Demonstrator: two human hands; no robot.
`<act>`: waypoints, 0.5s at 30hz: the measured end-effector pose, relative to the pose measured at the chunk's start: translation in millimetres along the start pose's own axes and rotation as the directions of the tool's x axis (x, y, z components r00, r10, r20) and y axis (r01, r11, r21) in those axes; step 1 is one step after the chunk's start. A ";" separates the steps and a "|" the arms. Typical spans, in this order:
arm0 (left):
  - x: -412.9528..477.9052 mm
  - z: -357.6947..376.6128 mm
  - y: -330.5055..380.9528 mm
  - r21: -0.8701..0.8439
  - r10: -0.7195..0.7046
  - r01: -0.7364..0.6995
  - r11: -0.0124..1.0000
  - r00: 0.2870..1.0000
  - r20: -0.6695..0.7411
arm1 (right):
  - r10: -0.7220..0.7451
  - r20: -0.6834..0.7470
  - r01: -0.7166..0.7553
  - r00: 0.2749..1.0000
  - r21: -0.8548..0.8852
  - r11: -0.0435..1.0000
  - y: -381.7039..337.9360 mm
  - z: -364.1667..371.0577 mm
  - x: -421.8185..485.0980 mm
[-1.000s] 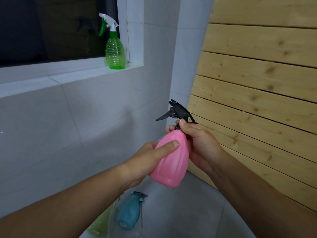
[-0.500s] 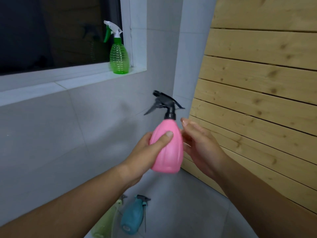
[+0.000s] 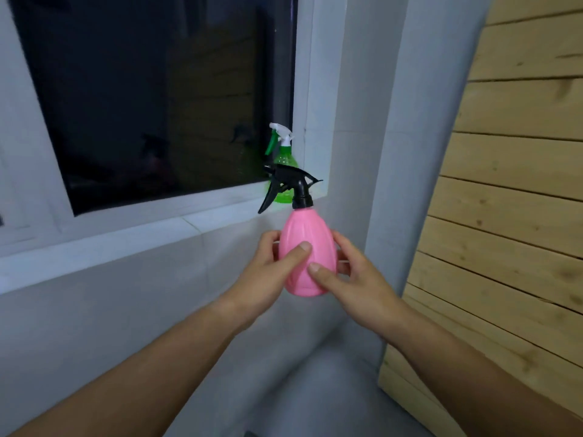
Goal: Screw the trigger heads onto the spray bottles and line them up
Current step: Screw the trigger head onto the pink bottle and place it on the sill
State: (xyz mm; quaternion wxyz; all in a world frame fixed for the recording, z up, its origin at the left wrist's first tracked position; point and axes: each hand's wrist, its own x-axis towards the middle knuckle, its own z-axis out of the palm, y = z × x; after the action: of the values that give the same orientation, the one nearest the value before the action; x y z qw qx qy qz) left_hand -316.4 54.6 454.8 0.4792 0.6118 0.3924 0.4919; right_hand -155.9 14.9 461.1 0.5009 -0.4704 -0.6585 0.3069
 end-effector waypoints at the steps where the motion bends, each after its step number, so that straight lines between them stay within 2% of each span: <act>1: 11.3 -11.4 5.7 0.018 0.012 -0.011 1.000 1.000 -0.019 | -0.026 0.005 0.026 1.000 -0.017 1.000 -3.8 4.9 17.1; 9: 97.7 -89.6 46.6 0.235 0.144 -0.107 0.966 0.979 -0.143 | -0.138 -0.010 0.137 0.990 -0.019 0.990 -16.9 53.7 142.5; 15: 141.1 -110.1 37.3 0.260 0.089 -0.023 0.965 0.965 -0.247 | -0.129 -0.056 0.126 0.990 -0.058 0.990 3.0 75.6 199.6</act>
State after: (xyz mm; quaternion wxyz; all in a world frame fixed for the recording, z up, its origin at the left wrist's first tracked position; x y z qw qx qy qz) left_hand -394.4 202.2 529.1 0.3275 0.6104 0.4935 0.5259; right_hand -237.8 206.1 509.1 0.5260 -0.4498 -0.6800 0.2422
